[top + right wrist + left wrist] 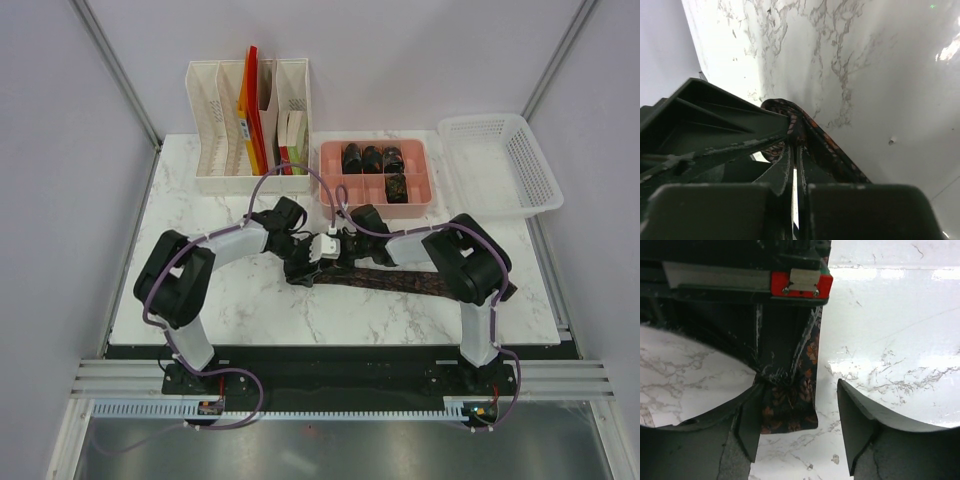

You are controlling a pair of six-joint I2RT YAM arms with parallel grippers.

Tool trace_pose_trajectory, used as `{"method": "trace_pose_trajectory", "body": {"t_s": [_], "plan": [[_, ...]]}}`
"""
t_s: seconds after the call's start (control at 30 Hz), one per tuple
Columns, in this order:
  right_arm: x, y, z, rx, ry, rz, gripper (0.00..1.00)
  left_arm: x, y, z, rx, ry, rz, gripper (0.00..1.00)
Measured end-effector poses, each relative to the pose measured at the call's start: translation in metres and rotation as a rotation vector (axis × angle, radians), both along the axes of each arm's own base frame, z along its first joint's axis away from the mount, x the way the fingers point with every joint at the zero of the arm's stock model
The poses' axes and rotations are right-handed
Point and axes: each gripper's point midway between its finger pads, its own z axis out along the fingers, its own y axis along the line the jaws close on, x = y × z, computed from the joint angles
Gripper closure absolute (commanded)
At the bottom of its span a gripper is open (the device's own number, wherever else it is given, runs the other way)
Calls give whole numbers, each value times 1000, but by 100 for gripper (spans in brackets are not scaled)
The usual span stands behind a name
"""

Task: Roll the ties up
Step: Roll the tie at the center of the board.

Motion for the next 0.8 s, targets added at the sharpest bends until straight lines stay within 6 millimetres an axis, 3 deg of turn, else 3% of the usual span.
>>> {"method": "trace_pose_trajectory", "body": {"t_s": [0.3, 0.57, 0.8], "plan": [[2, -8, -7, -57, 0, 6, 100, 13, 23, 25, -25, -80, 58, 25], [3, -9, -7, -85, -1, 16, 100, 11, 24, 14, -11, -63, 46, 21], [3, -10, -7, -91, -4, 23, 100, 7, 20, -3, 24, -47, 20, 39]]}}
